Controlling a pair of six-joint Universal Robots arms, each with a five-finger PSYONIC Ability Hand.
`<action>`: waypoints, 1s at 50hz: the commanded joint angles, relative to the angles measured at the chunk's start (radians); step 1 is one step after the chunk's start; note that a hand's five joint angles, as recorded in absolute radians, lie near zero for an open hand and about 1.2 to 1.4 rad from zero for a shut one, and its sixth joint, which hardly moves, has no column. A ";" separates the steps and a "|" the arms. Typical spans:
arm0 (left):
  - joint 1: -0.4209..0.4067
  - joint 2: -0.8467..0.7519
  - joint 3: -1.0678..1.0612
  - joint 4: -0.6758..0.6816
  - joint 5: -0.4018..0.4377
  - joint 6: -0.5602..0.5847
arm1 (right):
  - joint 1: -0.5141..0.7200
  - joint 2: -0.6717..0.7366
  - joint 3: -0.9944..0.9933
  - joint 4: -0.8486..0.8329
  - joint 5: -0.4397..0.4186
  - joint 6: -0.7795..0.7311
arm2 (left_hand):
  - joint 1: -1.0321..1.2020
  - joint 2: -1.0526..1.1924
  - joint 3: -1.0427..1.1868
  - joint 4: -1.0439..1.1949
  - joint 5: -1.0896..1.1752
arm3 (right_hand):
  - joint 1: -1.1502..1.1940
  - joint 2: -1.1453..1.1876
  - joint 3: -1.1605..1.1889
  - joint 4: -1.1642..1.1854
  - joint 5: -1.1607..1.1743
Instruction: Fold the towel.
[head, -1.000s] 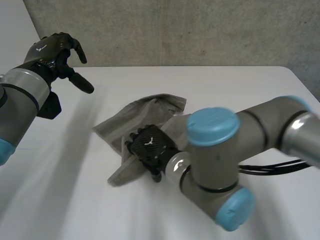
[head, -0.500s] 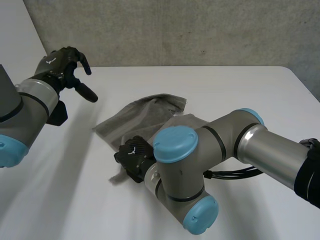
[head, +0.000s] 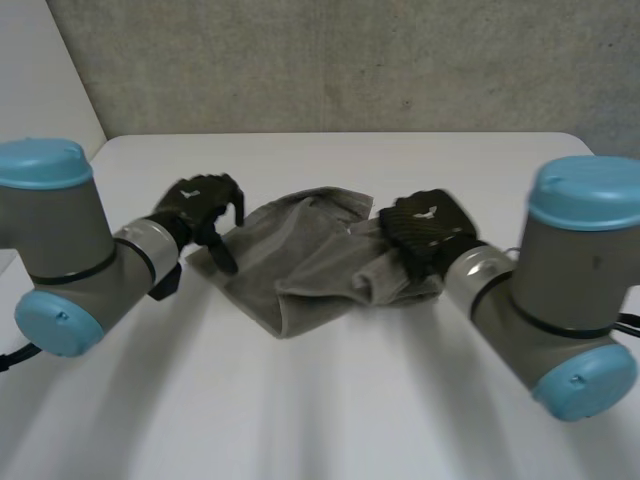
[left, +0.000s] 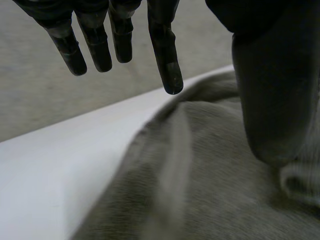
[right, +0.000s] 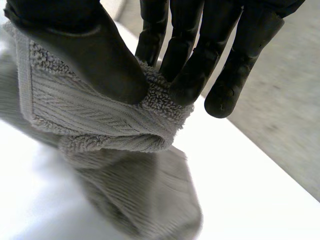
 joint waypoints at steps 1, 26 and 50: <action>-0.044 -0.049 -0.008 -0.004 0.066 0.070 | -0.107 -0.036 0.094 -0.106 -0.002 0.112 | -0.362 -0.062 -0.068 -0.066 -0.030 | 0.080 0.080 0.059 0.058 0.065; -0.065 -0.190 -0.008 0.008 0.010 0.231 | -0.330 0.088 0.051 -0.169 0.001 0.205 | -0.362 -0.063 -0.068 -0.066 -0.030 | 0.080 0.080 0.059 0.058 0.065; -0.065 -0.204 -0.002 0.102 -0.078 0.102 | -0.337 0.116 0.034 -0.162 -0.002 0.202 | -0.201 0.099 0.094 0.095 0.132 | 0.080 0.080 0.059 0.058 0.065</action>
